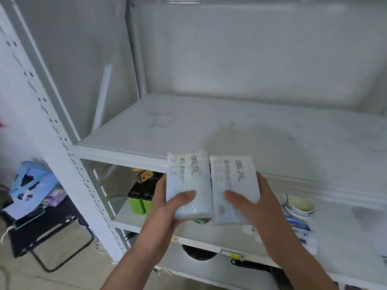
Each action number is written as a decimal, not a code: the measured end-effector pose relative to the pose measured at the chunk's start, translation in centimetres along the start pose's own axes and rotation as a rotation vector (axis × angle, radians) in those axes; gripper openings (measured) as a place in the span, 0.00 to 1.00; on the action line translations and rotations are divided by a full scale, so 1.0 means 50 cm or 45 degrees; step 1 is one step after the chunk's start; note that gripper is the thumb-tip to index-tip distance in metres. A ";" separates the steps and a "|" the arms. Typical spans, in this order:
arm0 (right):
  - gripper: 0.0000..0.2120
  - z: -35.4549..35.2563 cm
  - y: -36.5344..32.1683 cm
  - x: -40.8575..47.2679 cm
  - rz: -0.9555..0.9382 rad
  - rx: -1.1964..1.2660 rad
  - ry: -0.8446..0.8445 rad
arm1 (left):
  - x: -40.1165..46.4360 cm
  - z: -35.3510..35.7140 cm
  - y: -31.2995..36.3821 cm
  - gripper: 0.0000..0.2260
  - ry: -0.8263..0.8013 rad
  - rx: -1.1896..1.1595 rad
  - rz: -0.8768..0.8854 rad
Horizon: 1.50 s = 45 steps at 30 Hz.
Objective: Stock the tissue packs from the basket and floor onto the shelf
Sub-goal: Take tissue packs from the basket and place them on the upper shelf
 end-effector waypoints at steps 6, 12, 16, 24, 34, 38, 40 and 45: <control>0.50 0.172 -0.134 0.114 -0.072 0.141 -0.262 | 0.172 -0.057 0.184 0.24 0.102 -0.031 0.116; 0.52 0.297 -0.147 0.245 -0.050 -0.086 -0.387 | 0.365 -0.080 0.257 0.21 -0.043 0.228 0.098; 0.46 0.323 -0.128 0.304 -0.066 -0.243 -0.329 | 0.452 -0.085 0.241 0.33 -0.033 0.311 0.059; 0.35 0.313 -0.113 0.378 -0.167 -0.458 -0.281 | 0.549 -0.070 0.271 0.42 -0.055 0.898 0.238; 0.41 0.271 -0.094 0.439 -0.277 -0.615 0.082 | 0.581 -0.051 0.288 0.32 -0.410 1.069 0.424; 0.38 0.274 -0.103 0.503 -0.269 -0.656 0.191 | 0.646 -0.012 0.310 0.33 -0.368 1.155 0.543; 0.38 0.279 -0.106 0.540 -0.269 -0.705 0.232 | 0.688 0.006 0.318 0.32 -0.356 1.193 0.572; 0.37 0.296 -0.106 0.633 -0.252 -0.782 0.306 | 0.786 0.041 0.330 0.30 -0.251 1.209 0.638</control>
Point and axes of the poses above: each hand's wrist, its own x-axis towards the middle knuckle, its own z-axis out of the palm, y = z × x, the point moved 10 cm from there along x, towards the middle knuckle, and after that the axes turned 11 degrees about y, right-handed, at the moved point
